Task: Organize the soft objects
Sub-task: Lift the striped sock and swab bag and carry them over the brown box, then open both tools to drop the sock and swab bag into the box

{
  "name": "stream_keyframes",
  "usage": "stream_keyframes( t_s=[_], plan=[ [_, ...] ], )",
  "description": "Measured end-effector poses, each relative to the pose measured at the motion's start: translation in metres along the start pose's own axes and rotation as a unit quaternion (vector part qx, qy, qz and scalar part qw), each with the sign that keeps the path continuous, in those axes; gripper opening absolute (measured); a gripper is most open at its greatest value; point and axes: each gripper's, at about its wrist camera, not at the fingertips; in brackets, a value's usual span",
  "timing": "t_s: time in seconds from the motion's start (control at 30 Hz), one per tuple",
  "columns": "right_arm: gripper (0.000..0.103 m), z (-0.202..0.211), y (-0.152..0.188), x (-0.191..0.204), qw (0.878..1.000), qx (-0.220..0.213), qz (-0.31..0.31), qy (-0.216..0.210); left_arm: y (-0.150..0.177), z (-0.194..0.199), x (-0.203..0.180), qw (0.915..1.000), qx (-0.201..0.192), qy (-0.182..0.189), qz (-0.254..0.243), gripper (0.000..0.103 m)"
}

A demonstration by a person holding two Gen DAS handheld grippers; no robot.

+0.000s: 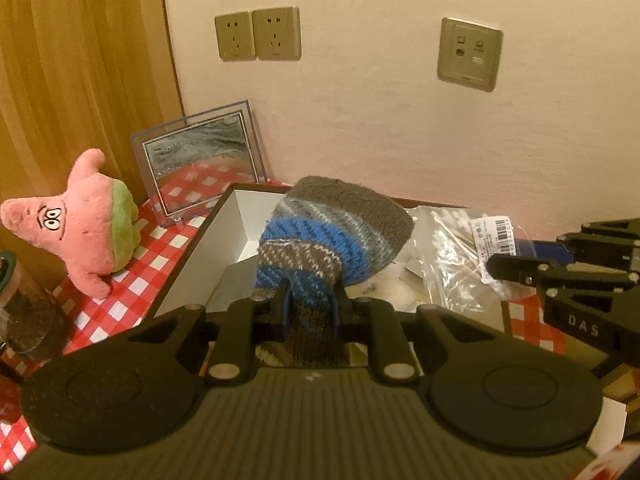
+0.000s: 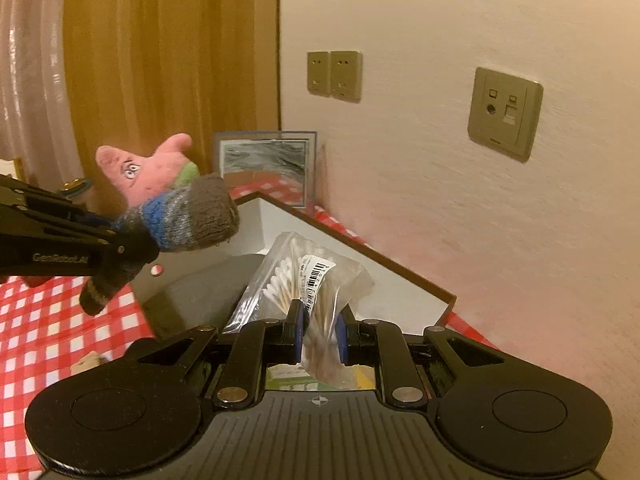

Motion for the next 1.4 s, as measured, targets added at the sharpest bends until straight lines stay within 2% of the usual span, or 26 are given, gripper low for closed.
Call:
stream_keyframes(
  t_s=[0.4, 0.63, 0.97, 1.4],
  plan=[
    [0.017, -0.029, -0.004, -0.028, 1.0, 0.015, -0.021, 0.005, -0.01, -0.053, -0.016, 0.999, 0.044, 0.005, 0.005, 0.018],
    [0.017, -0.037, -0.003, -0.04, 0.999, 0.022, -0.03, 0.007, -0.01, -0.079, -0.015, 0.9973, 0.068, 0.002, 0.029, 0.029],
    [0.017, -0.044, 0.0, -0.046, 0.999, 0.033, -0.037, 0.001, -0.007, -0.091, -0.009, 0.9961, 0.085, -0.007, 0.024, 0.031],
    [0.017, -0.049, -0.003, -0.048, 0.999, 0.033, -0.034, 0.007, -0.008, -0.09, -0.005, 0.9959, 0.085, -0.011, 0.03, 0.031]
  ],
)
Point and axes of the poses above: each gripper's, at about its wrist camera, not at the fingertips, and z roughly against the way its jaws point, x to its left, y to its underside, and after that the axes turned 15 degrees about -y, right-handed
